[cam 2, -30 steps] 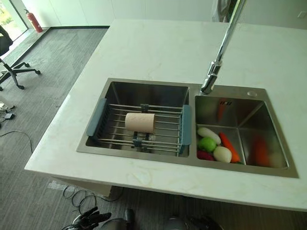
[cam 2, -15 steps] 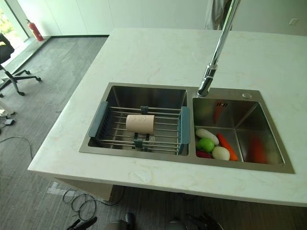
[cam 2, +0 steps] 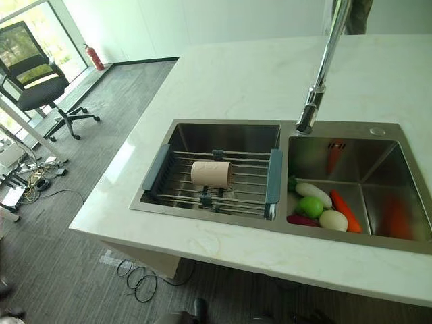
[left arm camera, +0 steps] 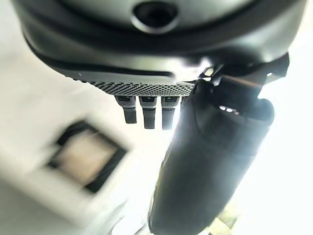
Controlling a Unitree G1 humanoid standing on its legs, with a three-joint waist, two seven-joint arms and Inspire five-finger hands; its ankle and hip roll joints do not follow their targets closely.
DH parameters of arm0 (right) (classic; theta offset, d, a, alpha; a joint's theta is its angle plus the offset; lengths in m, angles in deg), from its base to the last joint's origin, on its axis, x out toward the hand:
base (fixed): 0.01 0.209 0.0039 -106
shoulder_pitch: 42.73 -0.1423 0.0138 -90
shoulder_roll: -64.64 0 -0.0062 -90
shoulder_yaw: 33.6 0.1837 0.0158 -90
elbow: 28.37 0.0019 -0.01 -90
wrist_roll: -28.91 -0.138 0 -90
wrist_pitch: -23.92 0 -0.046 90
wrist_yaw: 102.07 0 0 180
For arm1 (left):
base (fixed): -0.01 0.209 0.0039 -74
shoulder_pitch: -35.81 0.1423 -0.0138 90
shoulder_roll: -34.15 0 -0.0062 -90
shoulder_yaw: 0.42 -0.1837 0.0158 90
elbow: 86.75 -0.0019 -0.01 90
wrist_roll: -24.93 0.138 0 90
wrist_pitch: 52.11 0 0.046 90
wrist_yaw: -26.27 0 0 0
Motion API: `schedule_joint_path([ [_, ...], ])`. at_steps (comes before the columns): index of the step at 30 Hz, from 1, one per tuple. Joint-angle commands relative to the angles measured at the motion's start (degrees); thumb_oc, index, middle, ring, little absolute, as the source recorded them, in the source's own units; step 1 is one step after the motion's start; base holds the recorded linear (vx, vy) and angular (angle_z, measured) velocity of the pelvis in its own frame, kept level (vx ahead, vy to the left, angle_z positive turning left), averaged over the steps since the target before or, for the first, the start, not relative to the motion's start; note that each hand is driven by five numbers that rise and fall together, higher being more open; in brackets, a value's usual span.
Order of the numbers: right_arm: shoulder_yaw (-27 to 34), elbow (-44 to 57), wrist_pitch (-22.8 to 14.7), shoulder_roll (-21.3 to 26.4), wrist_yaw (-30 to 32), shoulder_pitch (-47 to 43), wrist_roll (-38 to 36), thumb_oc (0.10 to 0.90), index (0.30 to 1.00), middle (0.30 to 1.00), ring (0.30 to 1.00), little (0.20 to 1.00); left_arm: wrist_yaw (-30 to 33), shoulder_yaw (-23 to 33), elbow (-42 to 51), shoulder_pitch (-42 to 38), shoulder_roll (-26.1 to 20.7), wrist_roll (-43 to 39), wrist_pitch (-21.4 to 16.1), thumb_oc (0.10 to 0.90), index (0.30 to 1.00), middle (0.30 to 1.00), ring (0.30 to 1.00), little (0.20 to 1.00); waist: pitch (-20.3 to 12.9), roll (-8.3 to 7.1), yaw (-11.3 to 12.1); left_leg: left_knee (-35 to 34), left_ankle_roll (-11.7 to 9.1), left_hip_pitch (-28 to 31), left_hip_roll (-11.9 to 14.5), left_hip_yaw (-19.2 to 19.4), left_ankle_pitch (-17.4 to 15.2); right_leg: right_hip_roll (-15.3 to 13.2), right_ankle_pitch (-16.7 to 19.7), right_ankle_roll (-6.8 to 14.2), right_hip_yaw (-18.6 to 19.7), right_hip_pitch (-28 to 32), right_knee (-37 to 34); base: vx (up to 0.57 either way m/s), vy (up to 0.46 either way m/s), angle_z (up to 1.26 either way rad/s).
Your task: Place the dishes in the dishwasher.
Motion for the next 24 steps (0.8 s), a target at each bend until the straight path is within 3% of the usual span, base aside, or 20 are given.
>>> schedule_joint_path([
  [1, 0.8, 1.4, -2.3, -1.9, 1.7, -2.0, -2.9, 0.800, 0.900, 0.900, 0.900, 0.900, 4.5, 7.4, 5.5, -3.5, -9.6, 3.4, -10.5, 0.800, 0.900, 0.900, 0.900, 0.900, 0.3, -1.40, -0.1, 8.5, -0.6, 0.8, 2.0, -1.3, -13.1, -0.8, -2.8, 2.1, -3.1, 5.3, -4.8, 0.00, -0.073, 0.03],
  [3, 0.3, 1.7, -2.0, -2.3, 2.4, -2.1, -3.6, 0.800, 0.900, 0.900, 0.900, 0.900, -1.1, 8.7, 10.1, -4.7, -11.9, -1.7, -17.4, 0.800, 0.900, 0.900, 0.900, 0.900, -0.2, -1.49, -0.1, 8.5, -0.7, 0.6, 2.2, -1.1, -12.9, -0.7, -2.7, 2.0, -3.1, 5.1, -4.8, 0.00, -0.060, 0.00],
  [5, 0.1, 1.9, -1.4, -2.9, 3.1, -1.8, -4.3, 0.800, 0.900, 0.900, 0.900, 0.900, -13.6, 8.7, 21.0, -7.2, -13.8, -10.8, -20.5, 0.800, 0.900, 0.900, 0.900, 0.900, -0.8, -1.74, -0.2, 8.5, -0.9, 1.2, 2.5, -0.8, -13.6, -0.7, -3.2, 2.2, -3.2, 5.6, -4.8, 0.01, -0.074, 0.00],
  [9, 0.7, 2.0, -0.9, -3.7, 3.4, -1.5, -4.6, 0.800, 0.900, 0.900, 0.900, 0.900, -26.9, 4.4, 35.3, -13.3, -16.4, -19.0, -15.7, 0.800, 0.900, 0.900, 0.900, 0.900, -1.6, -2.17, -1.4, 8.5, -1.1, 1.8, 3.1, 0.4, -13.7, -0.2, -2.9, 2.5, -2.6, 5.5, -4.8, 0.02, -0.078, -0.04],
  [11, 1.1, 2.1, -0.5, -3.9, 3.2, -1.1, -4.5, 0.800, 0.900, 0.900, 0.900, 0.900, -37.4, 2.0, 40.9, -16.6, -15.8, -28.7, -14.2, 0.800, 0.900, 0.900, 0.900, 0.900, -1.6, -2.40, -2.0, 8.5, -1.1, 2.5, 3.4, 0.9, -14.2, 0.0, -3.2, 2.7, -2.2, 5.9, -4.8, 0.02, -0.054, -0.11],
  [13, 1.3, 2.0, -0.4, -4.2, 3.3, -1.0, -4.5, 0.800, 0.900, 0.900, 0.900, 0.900, -42.9, -0.8, 45.7, -19.7, -14.1, -32.3, -11.7, 0.800, 0.900, 0.900, 0.900, 0.900, -1.6, -2.48, -2.7, 8.5, -1.1, 2.7, 3.5, 1.3, -14.3, 0.2, -3.1, 2.8, -1.7, 5.7, -4.8, -0.01, -0.040, -0.20],
  [15, 2.1, 1.6, -0.3, -4.3, 2.4, -0.6, -4.5, 0.800, 0.900, 0.900, 0.900, 0.900, -50.8, -4.8, 50.4, -24.4, -12.3, -36.9, -7.1, 0.800, 0.900, 0.900, 0.900, 0.900, -1.7, -2.61, -3.8, 8.5, -1.0, 3.0, 3.7, 1.9, -14.0, 0.5, -2.5, 3.0, -1.1, 5.4, -4.8, -0.01, -0.049, -0.24],
  [20, 2.4, 1.5, -0.1, -4.7, 1.9, -0.1, -4.6, 0.800, 0.900, 0.900, 0.900, 0.900, -57.9, -11.3, 52.9, -30.0, -10.2, -36.8, 0.6, 0.800, 0.900, 0.900, 0.900, 0.900, -2.2, -2.80, -5.5, 8.5, -0.9, 3.5, 3.9, 2.8, -14.3, 0.9, -2.1, 3.3, 0.2, 5.0, -4.8, 0.02, -0.034, -0.17],
  [24, 2.3, 1.0, 0.2, -4.9, 2.2, 0.4, -5.1, 0.800, 0.900, 0.900, 0.900, 0.900, -63.7, -19.1, 51.4, -35.3, -8.8, -33.9, 9.0, 0.800, 0.900, 0.900, 0.900, 0.900, -2.3, -2.84, -7.6, 8.5, -0.7, 4.4, 4.0, 4.3, -14.5, 1.2, -1.4, 3.6, 1.8, 4.6, -4.8, 0.05, -0.006, -0.17],
])
